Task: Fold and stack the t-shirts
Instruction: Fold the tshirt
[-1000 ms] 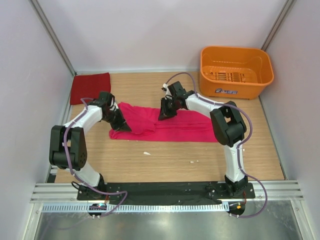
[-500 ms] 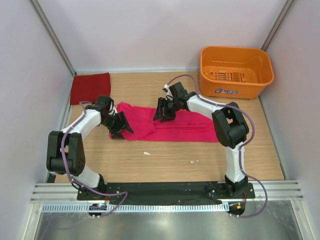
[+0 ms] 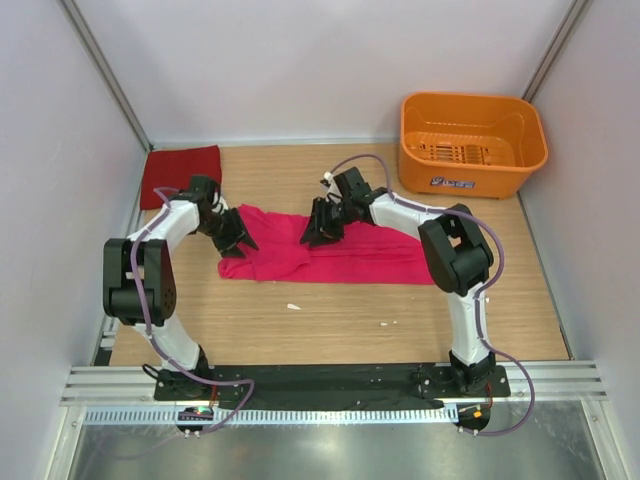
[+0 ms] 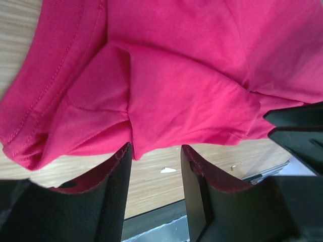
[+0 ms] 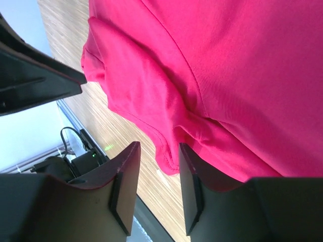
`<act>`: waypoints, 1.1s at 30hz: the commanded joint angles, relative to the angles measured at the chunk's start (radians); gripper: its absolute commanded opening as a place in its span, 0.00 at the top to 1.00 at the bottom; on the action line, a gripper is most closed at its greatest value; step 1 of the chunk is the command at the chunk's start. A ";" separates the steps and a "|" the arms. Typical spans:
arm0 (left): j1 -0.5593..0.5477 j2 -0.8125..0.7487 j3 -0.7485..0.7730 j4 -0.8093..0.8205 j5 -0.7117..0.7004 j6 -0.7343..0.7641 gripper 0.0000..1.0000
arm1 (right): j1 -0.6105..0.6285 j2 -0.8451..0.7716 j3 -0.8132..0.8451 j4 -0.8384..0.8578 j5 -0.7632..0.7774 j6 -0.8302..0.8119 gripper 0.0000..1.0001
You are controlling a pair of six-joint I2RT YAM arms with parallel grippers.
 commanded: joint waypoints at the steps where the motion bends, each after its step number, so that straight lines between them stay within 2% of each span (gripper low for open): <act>1: 0.006 0.033 0.042 0.027 0.022 0.014 0.55 | 0.020 0.020 0.003 0.034 -0.032 0.022 0.59; 13: 0.015 0.050 0.029 0.027 0.028 0.023 0.58 | 0.032 0.068 0.032 0.004 -0.009 -0.033 0.59; 21: 0.016 0.053 0.019 0.029 0.031 0.026 0.59 | 0.034 0.097 0.093 -0.078 0.040 -0.102 0.61; 25: 0.016 0.061 0.012 0.038 0.031 0.024 0.59 | 0.034 0.105 0.098 -0.066 0.046 -0.096 0.67; 28: 0.016 0.069 0.007 0.041 0.027 0.021 0.62 | 0.034 0.115 0.119 -0.065 0.049 -0.102 0.80; 29: 0.015 0.069 0.004 0.044 0.021 0.020 0.63 | 0.034 0.119 0.136 -0.068 0.051 -0.105 0.90; 31: 0.016 0.061 -0.005 0.052 0.016 0.012 0.64 | 0.034 0.128 0.154 -0.075 0.063 -0.108 0.99; 33: 0.016 0.055 -0.014 0.058 0.002 0.007 0.66 | 0.034 0.129 0.176 -0.081 0.074 -0.115 0.99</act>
